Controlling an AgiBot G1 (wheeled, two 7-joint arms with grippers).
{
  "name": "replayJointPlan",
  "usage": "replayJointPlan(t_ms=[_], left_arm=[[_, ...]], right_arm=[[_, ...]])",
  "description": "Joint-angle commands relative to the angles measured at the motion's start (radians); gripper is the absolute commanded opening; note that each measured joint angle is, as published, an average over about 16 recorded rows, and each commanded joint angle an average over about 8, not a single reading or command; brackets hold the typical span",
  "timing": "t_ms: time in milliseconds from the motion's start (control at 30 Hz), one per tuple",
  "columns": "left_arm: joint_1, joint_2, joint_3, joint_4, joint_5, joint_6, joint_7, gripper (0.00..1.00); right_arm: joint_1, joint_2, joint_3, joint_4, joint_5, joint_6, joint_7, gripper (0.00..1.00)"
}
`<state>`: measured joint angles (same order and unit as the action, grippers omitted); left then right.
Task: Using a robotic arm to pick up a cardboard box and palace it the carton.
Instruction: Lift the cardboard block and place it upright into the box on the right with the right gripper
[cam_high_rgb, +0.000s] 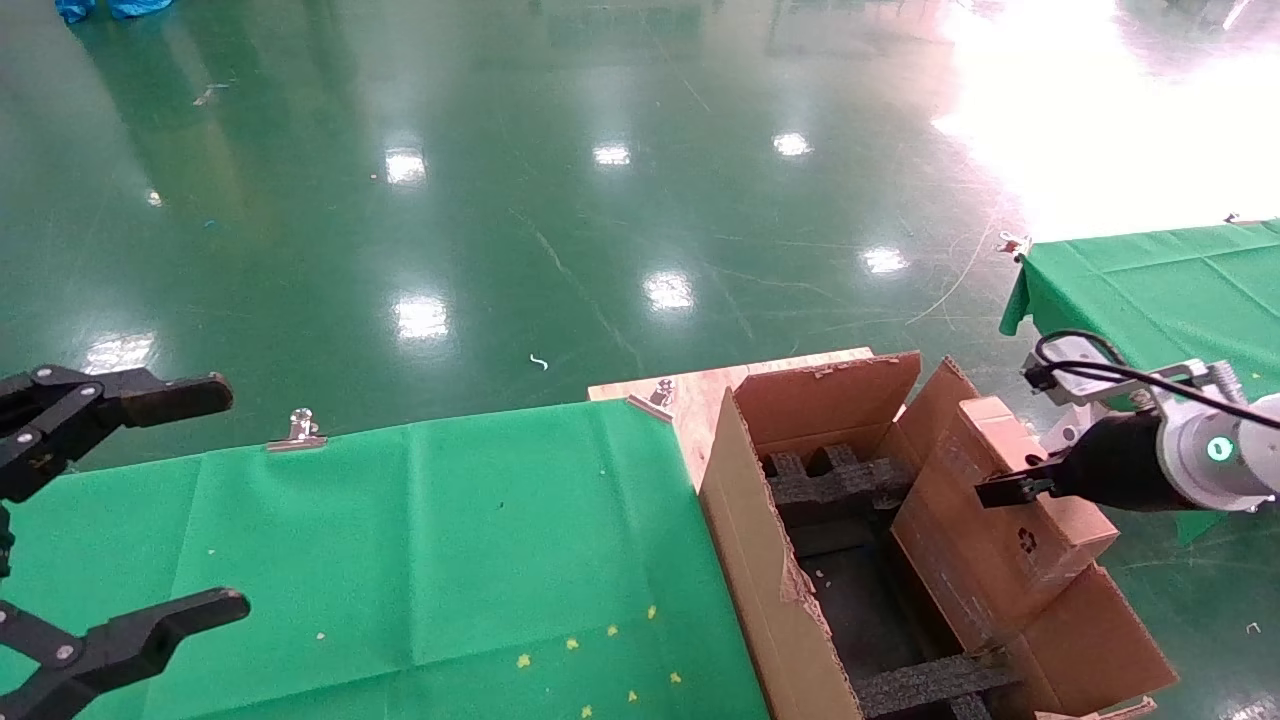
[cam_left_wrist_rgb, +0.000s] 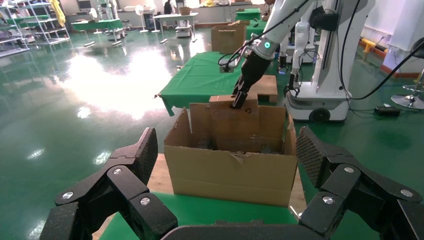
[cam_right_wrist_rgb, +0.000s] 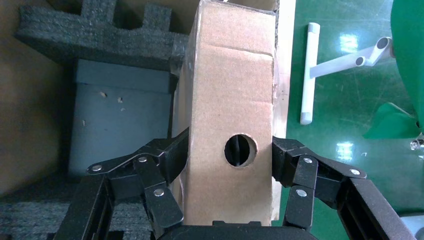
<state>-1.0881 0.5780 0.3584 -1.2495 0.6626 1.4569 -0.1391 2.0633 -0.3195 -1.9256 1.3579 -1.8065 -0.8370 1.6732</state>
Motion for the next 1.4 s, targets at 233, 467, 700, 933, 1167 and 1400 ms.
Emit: replayJointPlan(t_ms=[233, 467, 700, 933, 1167, 1400], left_arm=[[0.000, 0.000, 0.000, 0.000, 0.000, 0.000, 0.000, 1.00], [0.000, 0.000, 0.000, 0.000, 0.000, 0.000, 0.000, 1.00], [0.000, 0.000, 0.000, 0.000, 0.000, 0.000, 0.000, 1.00], [0.000, 0.000, 0.000, 0.000, 0.000, 0.000, 0.000, 1.00], [0.000, 0.000, 0.000, 0.000, 0.000, 0.000, 0.000, 1.00], [0.000, 0.000, 0.000, 0.000, 0.000, 0.000, 0.000, 1.00]], right_arm=[[-0.056, -0.021, -0.022, 0.001, -0.072, 0.071, 0.066, 0.00], [-0.095, -0.051, -0.035, 0.003, -0.140, 0.107, 0.144, 0.00], [-0.128, -0.072, -0.045, 0.004, -0.182, 0.128, 0.195, 0.00], [-0.163, -0.083, -0.058, 0.005, -0.208, 0.144, 0.226, 0.00], [-0.195, -0.088, -0.072, 0.006, -0.212, 0.151, 0.243, 0.00], [-0.220, -0.097, -0.082, 0.005, -0.207, 0.151, 0.260, 0.00]])
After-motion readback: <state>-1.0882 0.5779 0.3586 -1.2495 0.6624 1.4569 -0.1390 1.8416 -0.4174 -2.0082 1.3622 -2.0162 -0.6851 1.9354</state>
